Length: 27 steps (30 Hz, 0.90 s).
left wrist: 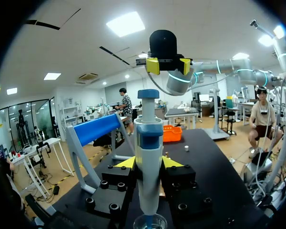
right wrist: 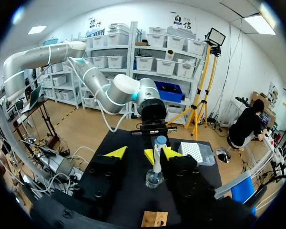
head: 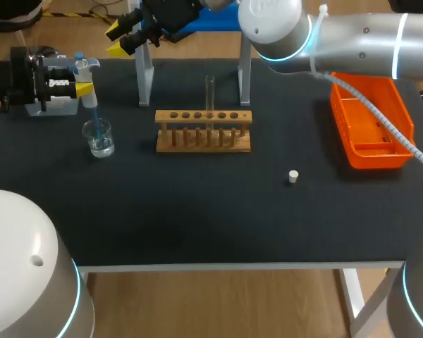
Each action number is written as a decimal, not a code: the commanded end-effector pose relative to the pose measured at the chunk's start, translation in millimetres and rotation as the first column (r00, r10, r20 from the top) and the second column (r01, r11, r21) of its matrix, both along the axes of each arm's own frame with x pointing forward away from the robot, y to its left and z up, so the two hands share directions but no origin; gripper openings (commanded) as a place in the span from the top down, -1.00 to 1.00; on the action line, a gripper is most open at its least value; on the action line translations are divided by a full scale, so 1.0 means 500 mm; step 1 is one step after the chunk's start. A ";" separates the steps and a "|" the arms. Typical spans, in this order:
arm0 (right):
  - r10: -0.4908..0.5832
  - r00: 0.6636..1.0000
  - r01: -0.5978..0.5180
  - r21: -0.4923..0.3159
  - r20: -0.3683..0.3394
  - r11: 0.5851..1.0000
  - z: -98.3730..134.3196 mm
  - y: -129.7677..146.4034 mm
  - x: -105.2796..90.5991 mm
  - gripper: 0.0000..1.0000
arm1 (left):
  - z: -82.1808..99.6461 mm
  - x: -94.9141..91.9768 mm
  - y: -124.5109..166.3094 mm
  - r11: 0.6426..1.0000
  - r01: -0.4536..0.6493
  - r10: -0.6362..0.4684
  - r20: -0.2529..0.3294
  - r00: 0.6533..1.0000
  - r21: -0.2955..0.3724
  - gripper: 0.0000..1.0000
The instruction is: Invert the test tube, pick up the pipette, mount the tip to pipette, aspirate from beaker and dispense into the tube, eject the tip, return the pipette, and cap with the stopper.
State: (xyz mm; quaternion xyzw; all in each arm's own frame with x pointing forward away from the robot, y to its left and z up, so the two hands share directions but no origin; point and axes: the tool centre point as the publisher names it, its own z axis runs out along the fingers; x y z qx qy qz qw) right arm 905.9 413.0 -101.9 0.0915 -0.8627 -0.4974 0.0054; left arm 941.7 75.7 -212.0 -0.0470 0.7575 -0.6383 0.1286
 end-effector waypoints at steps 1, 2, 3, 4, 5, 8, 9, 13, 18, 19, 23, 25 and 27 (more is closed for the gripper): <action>-0.002 1.000 0.002 -0.009 0.000 1.000 0.005 0.002 -0.001 1.00 | 0.000 0.000 -0.001 1.000 -0.002 0.002 0.002 1.000 0.000 1.00; -0.002 1.000 0.002 -0.009 0.000 1.000 0.005 0.002 -0.001 1.00 | 0.000 0.000 -0.001 1.000 -0.002 0.002 0.002 1.000 0.000 1.00; -0.002 1.000 0.002 -0.009 0.000 1.000 0.005 0.002 -0.001 1.00 | 0.000 0.000 -0.001 1.000 -0.002 0.002 0.002 1.000 0.000 1.00; -0.002 1.000 0.002 -0.009 0.000 1.000 0.005 0.002 -0.001 1.00 | 0.000 0.000 -0.001 1.000 -0.002 0.002 0.002 1.000 0.000 1.00; -0.002 1.000 0.002 -0.009 0.000 1.000 0.005 0.002 -0.001 1.00 | 0.000 0.000 -0.001 1.000 -0.002 0.002 0.002 1.000 0.000 1.00; -0.002 1.000 0.002 -0.009 0.000 1.000 0.005 0.002 -0.001 1.00 | 0.000 0.000 -0.001 1.000 -0.002 0.002 0.002 1.000 0.000 1.00; -0.002 1.000 0.002 -0.009 0.000 1.000 0.005 0.002 -0.001 1.00 | 0.000 0.000 -0.001 1.000 -0.002 0.002 0.002 1.000 0.000 1.00; -0.002 1.000 0.002 -0.009 0.000 1.000 0.005 0.002 -0.001 1.00 | 0.000 0.000 -0.001 1.000 -0.002 0.002 0.002 1.000 0.000 1.00; -0.010 1.000 0.010 -0.010 0.002 1.000 0.003 0.017 0.003 1.00 | 0.000 0.000 -0.001 1.000 -0.002 0.002 0.002 1.000 0.000 1.00; -0.012 1.000 0.012 -0.011 0.000 1.000 0.001 0.022 0.005 1.00 | 0.000 0.000 -0.001 1.000 -0.002 0.002 0.002 1.000 0.000 1.00; -0.035 0.999 0.034 -0.029 -0.014 0.999 -0.004 0.038 0.006 1.00 | 0.000 0.000 -0.001 1.000 -0.002 0.002 0.002 1.000 0.000 1.00; -0.058 0.998 0.058 -0.031 -0.021 0.998 -0.005 0.044 0.006 1.00 | 0.000 0.000 -0.001 1.000 -0.002 0.002 0.002 1.000 0.000 1.00; -0.073 0.997 0.072 -0.029 -0.024 0.997 -0.006 0.049 0.005 1.00 | 0.000 0.000 -0.001 1.000 -0.002 0.002 0.002 1.000 0.000 1.00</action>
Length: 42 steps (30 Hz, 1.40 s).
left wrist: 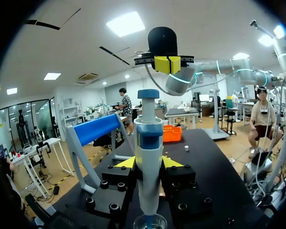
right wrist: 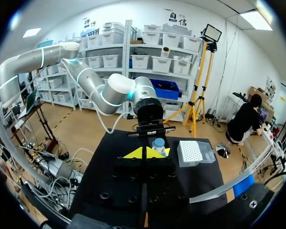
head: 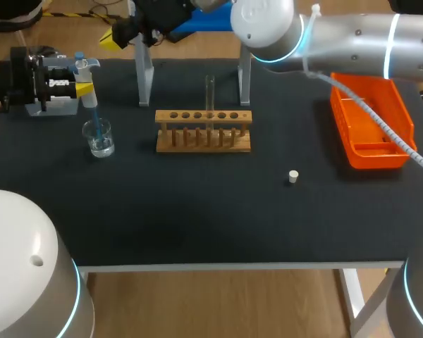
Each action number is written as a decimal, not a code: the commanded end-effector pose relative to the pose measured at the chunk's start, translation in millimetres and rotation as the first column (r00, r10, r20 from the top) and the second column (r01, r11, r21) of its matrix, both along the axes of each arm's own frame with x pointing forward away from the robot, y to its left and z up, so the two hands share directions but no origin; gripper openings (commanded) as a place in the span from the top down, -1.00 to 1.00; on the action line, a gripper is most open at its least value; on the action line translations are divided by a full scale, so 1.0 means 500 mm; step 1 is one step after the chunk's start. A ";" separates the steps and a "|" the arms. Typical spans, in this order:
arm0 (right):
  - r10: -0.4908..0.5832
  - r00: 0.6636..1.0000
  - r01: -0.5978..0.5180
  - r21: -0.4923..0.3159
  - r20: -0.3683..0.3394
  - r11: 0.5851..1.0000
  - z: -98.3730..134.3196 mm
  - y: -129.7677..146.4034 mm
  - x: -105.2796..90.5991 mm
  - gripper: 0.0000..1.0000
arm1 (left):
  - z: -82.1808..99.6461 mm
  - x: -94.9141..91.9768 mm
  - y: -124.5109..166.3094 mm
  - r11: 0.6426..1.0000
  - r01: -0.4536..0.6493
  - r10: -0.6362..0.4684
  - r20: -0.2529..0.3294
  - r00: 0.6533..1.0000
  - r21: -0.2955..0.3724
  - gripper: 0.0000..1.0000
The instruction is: Invert the test tube, pick up the pipette, mount the tip to pipette, aspirate from beaker and dispense into the tube, eject the tip, return the pipette, and cap with the stopper.
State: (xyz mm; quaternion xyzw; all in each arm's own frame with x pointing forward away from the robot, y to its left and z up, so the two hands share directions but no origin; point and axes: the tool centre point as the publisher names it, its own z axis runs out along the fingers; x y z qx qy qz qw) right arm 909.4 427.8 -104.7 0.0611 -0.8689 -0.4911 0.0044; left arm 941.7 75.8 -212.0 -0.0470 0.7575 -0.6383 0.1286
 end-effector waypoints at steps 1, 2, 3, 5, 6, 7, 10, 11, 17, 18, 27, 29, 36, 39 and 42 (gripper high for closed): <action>-0.022 1.000 0.022 -0.008 0.000 1.000 -0.001 0.022 -0.002 1.00 | 0.000 0.000 -0.001 1.000 -0.002 0.002 0.002 1.000 0.000 1.00; -0.027 1.000 0.027 -0.003 -0.003 1.000 -0.001 0.025 -0.003 1.00 | 0.000 0.000 -0.001 1.000 -0.002 0.002 0.002 1.000 0.000 1.00; -0.033 0.999 0.033 0.002 -0.002 0.999 -0.001 0.027 -0.004 1.00 | 0.000 0.000 -0.001 1.000 -0.002 0.002 0.002 1.000 0.000 1.00; -0.043 0.999 0.043 0.001 0.002 0.999 -0.002 0.032 -0.005 1.00 | 0.000 0.000 -0.001 1.000 -0.002 0.002 0.002 1.000 0.000 1.00; -0.045 0.999 0.045 0.004 0.000 0.999 -0.003 0.035 -0.006 1.00 | 0.000 0.000 -0.001 1.000 -0.002 0.002 0.002 1.000 0.000 1.00; -0.053 0.999 0.053 0.005 0.006 0.999 -0.004 0.038 -0.007 1.00 | 0.000 0.000 -0.001 1.000 -0.002 0.002 0.002 1.000 0.000 1.00; -0.056 0.998 0.056 0.005 0.010 0.998 -0.008 0.047 -0.007 1.00 | 0.000 0.000 -0.001 1.000 -0.002 0.002 0.002 1.000 0.000 1.00; -0.058 0.998 0.058 0.001 0.020 0.998 -0.009 0.050 -0.006 1.00 | 0.000 0.000 -0.001 1.000 -0.002 0.002 0.002 1.000 0.000 1.00; -0.076 0.997 0.076 0.000 0.023 0.997 -0.014 0.065 0.005 1.00 | 0.000 0.000 -0.001 1.000 -0.002 0.002 0.002 1.000 0.000 1.00; -0.076 0.997 0.076 0.001 0.020 0.997 -0.015 0.066 0.006 1.00 | 0.000 0.000 -0.001 1.000 -0.002 0.002 0.002 1.000 0.000 1.00; -0.084 0.996 0.084 -0.001 0.012 0.996 -0.021 0.086 0.019 1.00 | 0.000 0.000 -0.001 1.000 -0.002 0.002 0.002 1.000 0.000 1.00; -0.085 0.996 0.085 0.000 0.009 0.996 -0.023 0.090 0.022 1.00 | 0.000 0.000 -0.001 1.000 -0.002 0.002 0.002 1.000 0.000 1.00; -0.081 0.997 0.081 -0.006 0.005 0.997 -0.032 0.098 0.020 1.00 | 0.000 0.000 -0.001 1.000 -0.002 0.002 0.002 1.000 0.000 1.00; -0.080 0.997 0.080 -0.014 0.002 0.997 -0.038 0.101 0.019 1.00 | 0.000 0.000 -0.001 1.000 -0.002 0.002 0.002 1.000 0.000 1.00; -0.081 0.997 0.081 -0.017 -0.002 0.997 -0.042 0.103 0.019 1.00 | 0.000 0.000 -0.001 1.000 -0.002 0.002 0.002 1.000 0.000 1.00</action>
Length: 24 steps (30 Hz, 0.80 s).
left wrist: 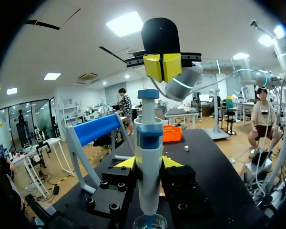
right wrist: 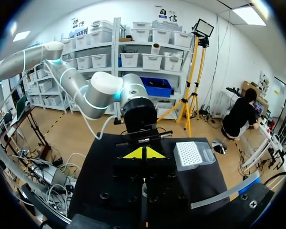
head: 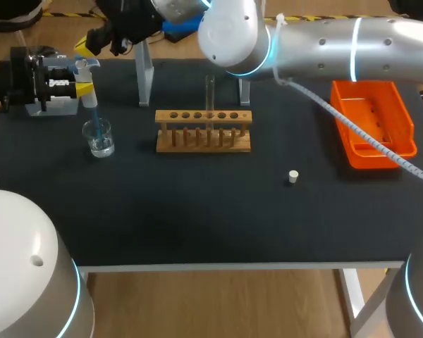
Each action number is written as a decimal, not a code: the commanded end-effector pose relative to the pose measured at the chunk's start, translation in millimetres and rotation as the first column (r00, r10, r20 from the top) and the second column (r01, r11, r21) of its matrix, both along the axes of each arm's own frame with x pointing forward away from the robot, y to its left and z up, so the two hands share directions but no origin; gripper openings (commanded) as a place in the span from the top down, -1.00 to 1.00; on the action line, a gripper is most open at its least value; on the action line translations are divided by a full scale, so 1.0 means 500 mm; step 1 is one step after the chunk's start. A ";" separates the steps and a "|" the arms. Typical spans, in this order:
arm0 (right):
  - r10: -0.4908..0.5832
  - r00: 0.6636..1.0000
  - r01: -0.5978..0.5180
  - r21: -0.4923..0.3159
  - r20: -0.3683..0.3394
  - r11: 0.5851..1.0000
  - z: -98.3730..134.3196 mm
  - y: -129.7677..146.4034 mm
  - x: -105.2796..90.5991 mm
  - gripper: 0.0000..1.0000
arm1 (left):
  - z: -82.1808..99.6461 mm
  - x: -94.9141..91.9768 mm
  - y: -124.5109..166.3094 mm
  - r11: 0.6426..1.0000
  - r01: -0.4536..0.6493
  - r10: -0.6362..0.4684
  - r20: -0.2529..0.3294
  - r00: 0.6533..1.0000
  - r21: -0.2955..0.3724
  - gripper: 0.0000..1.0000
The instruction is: Invert the test tube, pick up the pipette, mount the tip to pipette, aspirate from beaker and dispense into the tube, eject the tip, return the pipette, and cap with the stopper.
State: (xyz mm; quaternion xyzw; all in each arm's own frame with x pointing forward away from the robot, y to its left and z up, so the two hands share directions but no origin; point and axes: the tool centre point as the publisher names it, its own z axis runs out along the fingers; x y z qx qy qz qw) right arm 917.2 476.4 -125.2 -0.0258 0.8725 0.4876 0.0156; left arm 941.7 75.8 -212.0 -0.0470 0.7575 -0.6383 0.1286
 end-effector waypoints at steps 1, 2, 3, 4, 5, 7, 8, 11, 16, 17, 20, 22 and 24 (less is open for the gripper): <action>0.000 1.000 0.000 -0.010 -0.004 1.000 -0.002 0.006 0.004 1.00 | 0.000 0.000 -0.001 1.000 -0.002 0.002 0.002 1.000 0.000 1.00; 0.000 1.000 0.000 -0.013 -0.006 1.000 -0.004 0.006 0.004 1.00 | 0.000 0.000 -0.001 1.000 -0.002 0.002 0.002 1.000 0.000 1.00; 0.000 1.000 0.000 -0.015 -0.006 1.000 -0.005 0.006 0.004 1.00 | 0.000 0.000 -0.001 1.000 -0.002 0.002 0.002 1.000 0.000 1.00; 0.000 1.000 0.000 -0.016 -0.007 1.000 -0.007 0.006 0.005 1.00 | 0.000 0.000 -0.001 1.000 -0.002 0.002 0.002 1.000 0.000 1.00; 0.000 1.000 0.000 -0.017 -0.008 1.000 -0.007 0.006 0.005 1.00 | 0.000 0.000 -0.001 1.000 -0.002 0.002 0.002 1.000 0.000 1.00; 0.005 1.000 -0.005 -0.023 -0.006 1.000 -0.009 0.006 0.004 1.00 | 0.000 0.000 -0.001 1.000 -0.002 0.002 0.002 1.000 0.000 1.00; 0.004 1.000 -0.005 -0.024 -0.006 1.000 -0.010 0.006 0.003 1.00 | 0.000 0.000 -0.001 1.000 -0.002 0.002 0.002 1.000 0.000 1.00; 0.005 1.000 -0.005 -0.027 -0.008 1.000 -0.013 0.006 0.001 1.00 | 0.000 0.000 -0.001 1.000 -0.002 0.002 0.002 1.000 0.000 1.00; 0.005 1.000 -0.006 -0.030 -0.010 1.000 -0.015 0.007 0.000 1.00 | 0.000 0.000 -0.001 1.000 -0.002 0.002 0.002 1.000 0.000 1.00; 0.006 1.000 -0.006 -0.029 -0.009 1.000 -0.011 0.007 -0.001 1.00 | 0.000 0.000 -0.001 1.000 -0.002 0.002 0.002 1.000 0.000 1.00; 0.007 1.000 -0.008 -0.019 -0.006 1.000 -0.001 0.008 -0.004 1.00 | 0.000 0.000 -0.001 1.000 -0.002 0.002 0.002 1.000 0.000 1.00; 0.007 1.000 -0.007 -0.013 -0.003 1.000 0.006 0.008 -0.003 1.00 | 0.000 0.000 -0.001 1.000 -0.002 0.002 0.002 1.000 0.000 1.00; 0.006 1.000 -0.006 -0.010 -0.002 1.000 0.008 0.009 -0.002 1.00 | 0.000 0.000 -0.001 1.000 -0.002 0.002 0.002 1.000 0.000 1.00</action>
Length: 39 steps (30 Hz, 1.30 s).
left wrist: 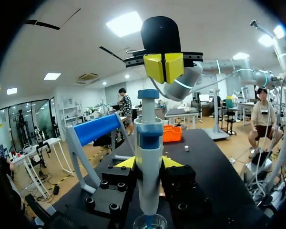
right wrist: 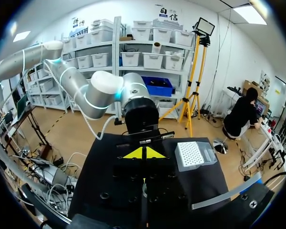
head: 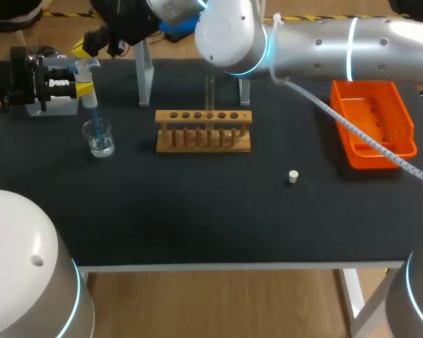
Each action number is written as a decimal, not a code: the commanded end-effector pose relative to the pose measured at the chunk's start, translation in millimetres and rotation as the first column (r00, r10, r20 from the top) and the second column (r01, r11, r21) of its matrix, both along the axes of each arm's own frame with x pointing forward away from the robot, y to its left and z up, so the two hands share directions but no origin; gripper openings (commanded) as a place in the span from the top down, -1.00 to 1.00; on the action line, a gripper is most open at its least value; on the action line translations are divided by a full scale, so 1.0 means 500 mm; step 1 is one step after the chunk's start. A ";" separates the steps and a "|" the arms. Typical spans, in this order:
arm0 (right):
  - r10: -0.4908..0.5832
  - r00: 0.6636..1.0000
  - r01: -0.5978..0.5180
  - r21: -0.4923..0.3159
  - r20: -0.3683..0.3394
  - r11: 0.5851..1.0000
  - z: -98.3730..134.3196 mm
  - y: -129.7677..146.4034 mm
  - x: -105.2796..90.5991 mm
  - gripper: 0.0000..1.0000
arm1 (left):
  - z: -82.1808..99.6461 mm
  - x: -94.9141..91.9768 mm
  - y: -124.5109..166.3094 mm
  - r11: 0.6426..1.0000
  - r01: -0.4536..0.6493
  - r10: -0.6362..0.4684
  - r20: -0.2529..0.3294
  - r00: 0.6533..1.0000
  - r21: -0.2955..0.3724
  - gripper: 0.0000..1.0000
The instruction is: Invert the test tube, pick up the pipette, mount the tip to pipette, aspirate from beaker and dispense into the tube, eject the tip, return the pipette, and cap with the stopper.
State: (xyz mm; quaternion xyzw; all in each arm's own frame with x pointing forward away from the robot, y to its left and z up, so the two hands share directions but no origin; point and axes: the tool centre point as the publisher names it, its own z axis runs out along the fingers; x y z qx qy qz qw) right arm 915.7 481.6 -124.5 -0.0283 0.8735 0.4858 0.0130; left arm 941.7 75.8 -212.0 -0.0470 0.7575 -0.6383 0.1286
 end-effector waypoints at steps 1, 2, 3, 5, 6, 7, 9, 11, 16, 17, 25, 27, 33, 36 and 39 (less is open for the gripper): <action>-0.001 1.000 0.001 -0.005 0.001 1.000 0.007 -0.001 0.001 1.00 | 0.000 0.000 -0.001 1.000 -0.002 0.002 0.002 1.000 0.000 1.00; -0.001 1.000 0.001 -0.005 0.002 1.000 0.008 -0.001 0.001 1.00 | 0.000 0.000 -0.001 1.000 -0.002 0.002 0.002 1.000 0.000 1.00; -0.001 1.000 0.001 -0.005 0.003 1.000 0.007 0.001 0.003 1.00 | 0.000 0.000 -0.001 1.000 -0.002 0.002 0.002 1.000 0.000 1.00; -0.003 1.000 0.003 -0.007 0.004 1.000 0.005 0.002 0.006 1.00 | 0.000 0.000 -0.001 1.000 -0.002 0.002 0.002 1.000 0.000 1.00; -0.004 1.000 0.004 -0.008 0.004 1.000 0.004 0.003 0.007 1.00 | 0.000 0.000 -0.001 1.000 -0.002 0.002 0.002 1.000 0.000 1.00; -0.006 1.000 0.006 -0.010 0.004 1.000 0.003 0.003 0.008 1.00 | 0.000 0.000 -0.001 1.000 -0.002 0.002 0.002 1.000 0.000 1.00; -0.009 1.000 0.009 -0.013 0.003 1.000 0.001 0.004 0.010 1.00 | 0.000 0.000 -0.001 1.000 -0.002 0.002 0.002 1.000 0.000 1.00; -0.010 1.000 0.010 -0.015 0.001 1.000 -0.002 0.005 0.011 1.00 | 0.000 0.000 -0.001 1.000 -0.002 0.002 0.002 1.000 0.000 1.00; -0.013 1.000 0.013 -0.025 -0.007 1.000 -0.012 0.005 0.014 1.00 | 0.000 0.000 -0.001 1.000 -0.002 0.002 0.002 1.000 0.000 1.00; -0.013 1.000 0.013 -0.027 -0.008 1.000 -0.013 0.005 0.014 1.00 | 0.000 0.000 -0.001 1.000 -0.002 0.002 0.002 1.000 0.000 1.00; -0.011 1.000 0.010 -0.036 -0.017 0.999 -0.020 0.004 0.014 1.00 | 0.000 0.000 -0.001 1.000 -0.002 0.002 0.002 1.000 0.000 1.00; -0.011 1.000 0.011 -0.038 -0.018 0.999 -0.021 0.004 0.015 1.00 | 0.000 0.000 -0.001 1.000 -0.002 0.002 0.002 1.000 0.000 1.00; -0.016 1.000 0.016 -0.032 -0.014 0.999 -0.016 0.006 0.020 1.00 | 0.000 0.000 -0.001 1.000 -0.002 0.002 0.002 1.000 0.000 1.00; -0.017 1.000 0.017 -0.031 -0.012 0.999 -0.015 0.007 0.024 1.00 | 0.000 0.000 -0.001 1.000 -0.002 0.002 0.002 1.000 0.000 1.00; -0.019 1.000 0.018 -0.029 -0.011 0.999 -0.015 0.009 0.027 1.00 | 0.000 0.000 -0.001 1.000 -0.002 0.002 0.002 1.000 0.000 1.00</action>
